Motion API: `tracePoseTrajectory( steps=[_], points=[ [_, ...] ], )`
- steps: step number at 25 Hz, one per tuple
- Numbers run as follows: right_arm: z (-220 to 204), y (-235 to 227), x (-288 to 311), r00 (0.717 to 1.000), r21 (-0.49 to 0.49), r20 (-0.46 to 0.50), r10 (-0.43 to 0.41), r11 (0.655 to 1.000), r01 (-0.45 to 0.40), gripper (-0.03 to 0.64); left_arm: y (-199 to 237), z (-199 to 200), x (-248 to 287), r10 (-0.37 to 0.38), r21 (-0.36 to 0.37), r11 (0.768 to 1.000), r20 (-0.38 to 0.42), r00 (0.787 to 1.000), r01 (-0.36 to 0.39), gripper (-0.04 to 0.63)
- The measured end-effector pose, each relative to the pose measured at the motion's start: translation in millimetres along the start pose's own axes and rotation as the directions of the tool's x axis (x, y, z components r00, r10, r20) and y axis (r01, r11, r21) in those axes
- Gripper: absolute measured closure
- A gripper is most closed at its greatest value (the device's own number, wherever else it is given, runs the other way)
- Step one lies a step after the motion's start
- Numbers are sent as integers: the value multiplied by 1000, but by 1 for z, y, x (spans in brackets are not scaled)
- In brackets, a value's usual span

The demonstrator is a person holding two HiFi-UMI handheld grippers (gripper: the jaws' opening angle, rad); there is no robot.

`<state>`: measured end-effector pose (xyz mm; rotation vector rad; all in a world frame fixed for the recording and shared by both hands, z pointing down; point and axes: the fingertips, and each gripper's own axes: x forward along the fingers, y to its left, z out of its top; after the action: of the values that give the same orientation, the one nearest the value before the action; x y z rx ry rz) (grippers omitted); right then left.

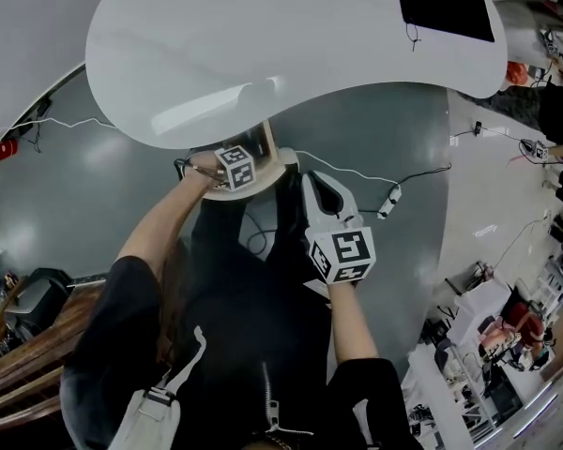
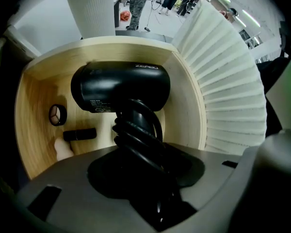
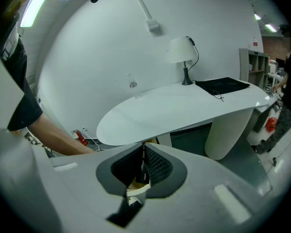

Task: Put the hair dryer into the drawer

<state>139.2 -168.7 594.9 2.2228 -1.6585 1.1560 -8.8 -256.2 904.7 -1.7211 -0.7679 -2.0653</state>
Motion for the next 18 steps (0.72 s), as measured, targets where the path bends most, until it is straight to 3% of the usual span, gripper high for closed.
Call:
tracePoseTrajectory(
  steps=[18],
  points=[
    [0, -4, -3, 1000, -5, -5, -5, 1000, 4, 612, -5, 5, 18, -33, -35, 999, -25, 999, 32, 393]
  ],
)
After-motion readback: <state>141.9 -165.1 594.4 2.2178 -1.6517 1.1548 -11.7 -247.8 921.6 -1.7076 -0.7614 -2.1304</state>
